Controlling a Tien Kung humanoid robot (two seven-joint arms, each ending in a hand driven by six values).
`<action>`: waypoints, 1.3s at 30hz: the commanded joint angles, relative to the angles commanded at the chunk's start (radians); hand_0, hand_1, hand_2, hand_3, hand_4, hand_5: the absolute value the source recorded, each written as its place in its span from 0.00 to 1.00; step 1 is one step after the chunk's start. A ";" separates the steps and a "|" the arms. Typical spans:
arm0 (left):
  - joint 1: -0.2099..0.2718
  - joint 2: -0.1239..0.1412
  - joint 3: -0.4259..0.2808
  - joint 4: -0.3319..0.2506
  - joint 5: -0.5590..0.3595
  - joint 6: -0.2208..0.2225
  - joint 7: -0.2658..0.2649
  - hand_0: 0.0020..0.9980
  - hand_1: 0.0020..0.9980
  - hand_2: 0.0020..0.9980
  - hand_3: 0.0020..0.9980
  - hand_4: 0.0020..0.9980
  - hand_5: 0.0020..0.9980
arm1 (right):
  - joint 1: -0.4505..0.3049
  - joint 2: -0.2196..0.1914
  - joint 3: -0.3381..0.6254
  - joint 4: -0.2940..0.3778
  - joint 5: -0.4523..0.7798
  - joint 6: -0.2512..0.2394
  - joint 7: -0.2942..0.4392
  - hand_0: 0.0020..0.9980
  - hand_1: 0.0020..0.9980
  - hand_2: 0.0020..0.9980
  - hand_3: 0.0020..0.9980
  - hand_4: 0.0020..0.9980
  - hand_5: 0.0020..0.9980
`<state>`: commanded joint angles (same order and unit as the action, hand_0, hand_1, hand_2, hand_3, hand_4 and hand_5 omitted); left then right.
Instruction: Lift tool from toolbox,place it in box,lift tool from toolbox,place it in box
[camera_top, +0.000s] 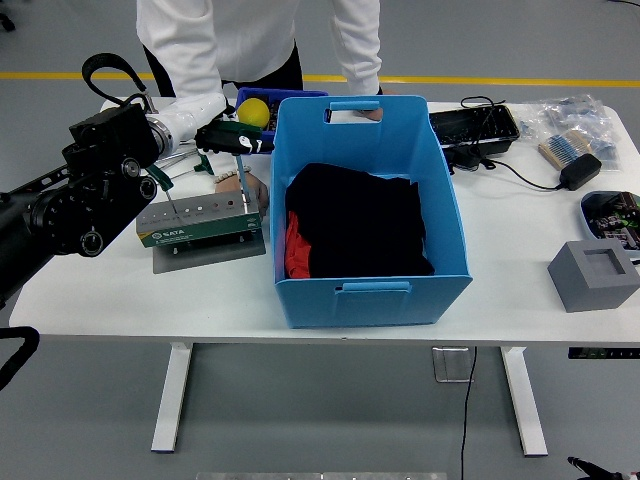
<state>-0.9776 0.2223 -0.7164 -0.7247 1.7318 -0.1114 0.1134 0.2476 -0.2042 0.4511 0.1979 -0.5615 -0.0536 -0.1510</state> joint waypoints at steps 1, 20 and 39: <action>0.000 0.000 0.001 0.000 -0.001 0.000 0.000 0.21 0.09 0.13 0.23 1.00 0.84 | 0.000 0.000 0.000 0.000 0.000 0.000 0.000 0.68 0.66 0.72 0.57 0.80 0.68; 0.000 0.000 0.027 0.005 0.020 0.051 -0.029 0.15 0.00 0.01 0.09 1.00 0.75 | -0.002 0.000 0.004 -0.002 -0.001 0.002 0.000 0.68 0.67 0.72 0.57 0.80 0.68; -0.003 0.024 0.024 -0.029 -0.036 0.110 -0.067 0.14 0.00 0.00 0.06 1.00 0.51 | -0.008 0.002 0.018 -0.003 -0.014 0.004 -0.005 0.68 0.67 0.72 0.57 0.80 0.68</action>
<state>-0.9805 0.2458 -0.6926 -0.7540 1.6958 -0.0016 0.0460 0.2398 -0.2026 0.4690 0.1945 -0.5754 -0.0498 -0.1555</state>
